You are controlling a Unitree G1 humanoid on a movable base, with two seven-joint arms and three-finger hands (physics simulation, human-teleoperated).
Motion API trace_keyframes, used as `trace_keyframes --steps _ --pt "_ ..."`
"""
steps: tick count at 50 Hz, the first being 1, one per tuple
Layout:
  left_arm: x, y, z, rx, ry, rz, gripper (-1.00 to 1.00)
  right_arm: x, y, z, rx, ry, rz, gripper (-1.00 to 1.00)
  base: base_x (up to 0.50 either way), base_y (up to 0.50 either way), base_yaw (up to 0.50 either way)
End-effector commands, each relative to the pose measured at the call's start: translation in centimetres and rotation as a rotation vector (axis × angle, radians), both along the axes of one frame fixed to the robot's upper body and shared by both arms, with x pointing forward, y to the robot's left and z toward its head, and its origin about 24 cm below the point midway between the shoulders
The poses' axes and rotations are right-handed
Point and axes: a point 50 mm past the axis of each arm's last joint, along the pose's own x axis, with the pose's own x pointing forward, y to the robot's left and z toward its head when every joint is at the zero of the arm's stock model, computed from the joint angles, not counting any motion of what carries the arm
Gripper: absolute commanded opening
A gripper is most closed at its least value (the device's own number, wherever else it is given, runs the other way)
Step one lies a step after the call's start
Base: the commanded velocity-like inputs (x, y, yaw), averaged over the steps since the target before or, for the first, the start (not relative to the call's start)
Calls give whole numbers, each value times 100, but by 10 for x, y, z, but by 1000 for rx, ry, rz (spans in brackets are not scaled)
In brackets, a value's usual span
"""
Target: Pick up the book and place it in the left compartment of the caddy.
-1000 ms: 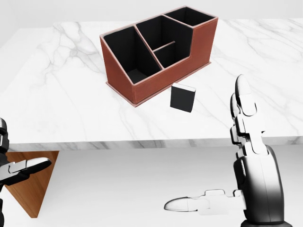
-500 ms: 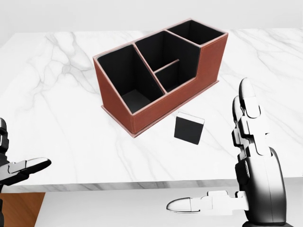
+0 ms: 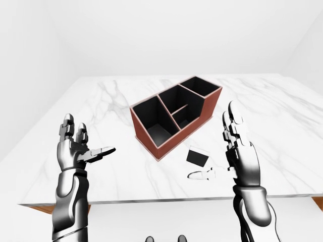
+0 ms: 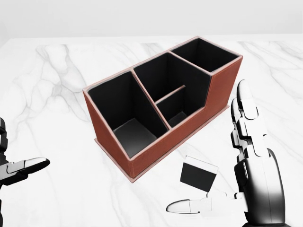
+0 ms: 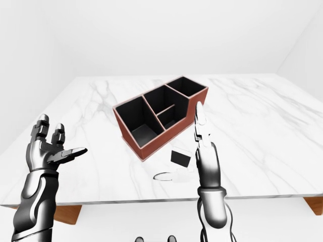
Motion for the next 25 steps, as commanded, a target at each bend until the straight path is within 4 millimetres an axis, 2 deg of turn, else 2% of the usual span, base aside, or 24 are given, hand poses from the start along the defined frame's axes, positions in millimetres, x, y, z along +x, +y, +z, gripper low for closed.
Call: trace_keyframes --steps 1,3,11,16,22,24,25 --pt "-1 0 2 2 -7 0 100 -1 0 0 -6 1 2 100 50 0 0" --pt "-1 0 2 3 -10 1 100 -3 3 6 -11 -29 11 100 50 0 0" --pt "-1 1 3 3 -14 6 100 -2 0 4 0 -18 5 100 47 0 0" --pt "-1 1 3 1 -13 5 100 -3 1 3 -8 -7 23 100 0 0 0" --pt "-1 1 4 3 -16 5 100 -8 6 11 -73 -36 80 100 0 0 0" --pt "-1 2 4 2 -14 7 100 -12 7 18 -87 -68 95 100 0 0 0" --pt "-1 2 5 2 -19 9 100 -18 9 29 -123 -120 105 100 0 0 0"
